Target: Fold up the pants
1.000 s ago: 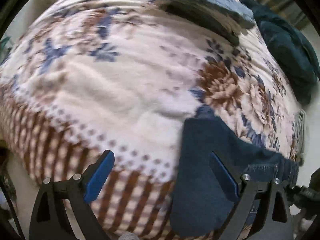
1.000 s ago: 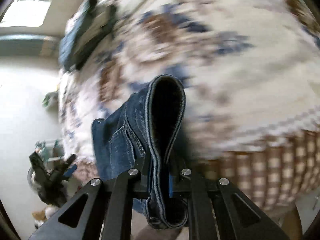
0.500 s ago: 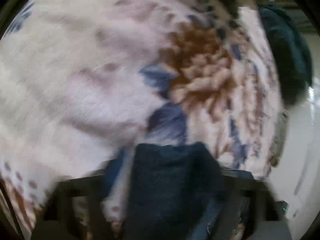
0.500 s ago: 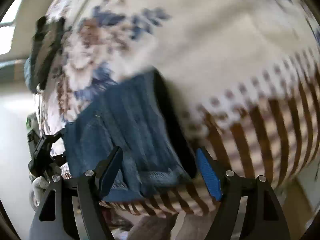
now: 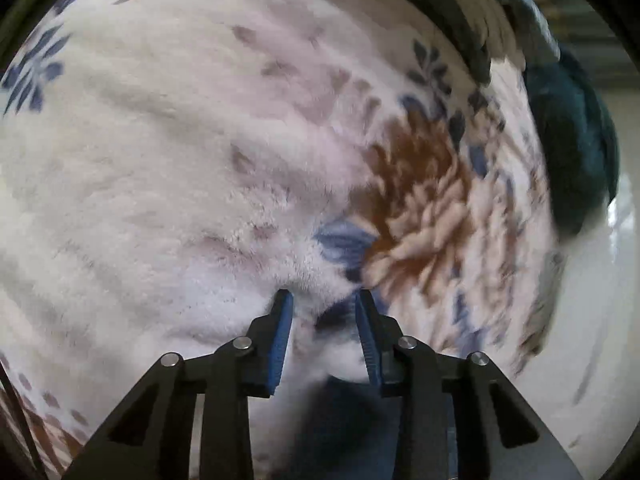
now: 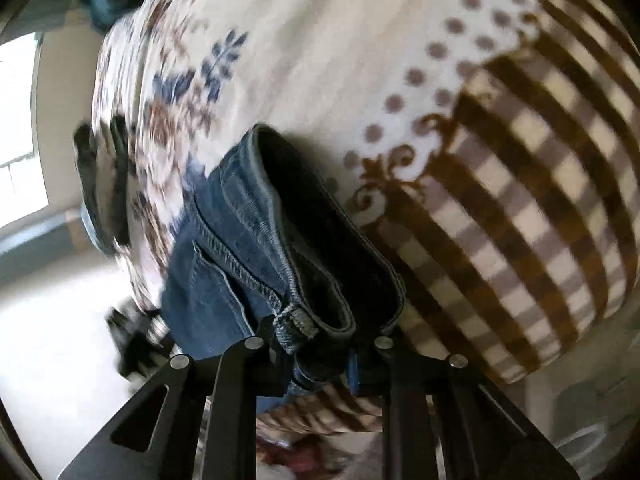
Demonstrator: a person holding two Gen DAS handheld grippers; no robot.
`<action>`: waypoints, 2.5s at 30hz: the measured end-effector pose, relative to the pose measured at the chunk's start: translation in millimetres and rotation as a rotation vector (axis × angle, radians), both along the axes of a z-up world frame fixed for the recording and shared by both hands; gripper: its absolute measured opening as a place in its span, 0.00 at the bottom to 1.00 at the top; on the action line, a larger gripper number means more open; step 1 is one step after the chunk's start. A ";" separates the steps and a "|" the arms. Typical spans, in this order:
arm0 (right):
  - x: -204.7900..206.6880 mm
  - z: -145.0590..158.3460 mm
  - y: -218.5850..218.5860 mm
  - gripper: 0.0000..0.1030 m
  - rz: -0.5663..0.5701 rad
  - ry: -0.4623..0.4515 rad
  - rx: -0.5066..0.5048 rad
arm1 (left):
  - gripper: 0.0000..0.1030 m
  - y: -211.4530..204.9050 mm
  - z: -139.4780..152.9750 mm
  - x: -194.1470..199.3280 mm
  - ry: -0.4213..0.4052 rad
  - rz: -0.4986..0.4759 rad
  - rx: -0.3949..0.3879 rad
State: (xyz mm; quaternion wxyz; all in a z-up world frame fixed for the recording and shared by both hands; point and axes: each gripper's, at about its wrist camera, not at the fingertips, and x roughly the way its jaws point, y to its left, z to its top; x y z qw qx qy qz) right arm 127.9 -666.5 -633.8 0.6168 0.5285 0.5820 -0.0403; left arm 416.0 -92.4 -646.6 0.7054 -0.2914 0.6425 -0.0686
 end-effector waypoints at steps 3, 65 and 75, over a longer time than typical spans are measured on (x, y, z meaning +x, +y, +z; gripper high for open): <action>3.1 6.1 0.2 0.50 -0.006 -0.031 0.060 | 0.49 -2.4 14.9 -13.0 -0.005 -0.025 -0.004; -45.0 -30.6 63.0 0.90 -0.094 -0.251 0.269 | 0.85 -27.6 -1.4 -100.0 -0.015 -0.094 -0.266; 25.0 -76.6 90.4 0.91 -0.186 -0.236 0.295 | 0.89 -53.2 -28.7 -94.7 0.013 -0.220 -0.205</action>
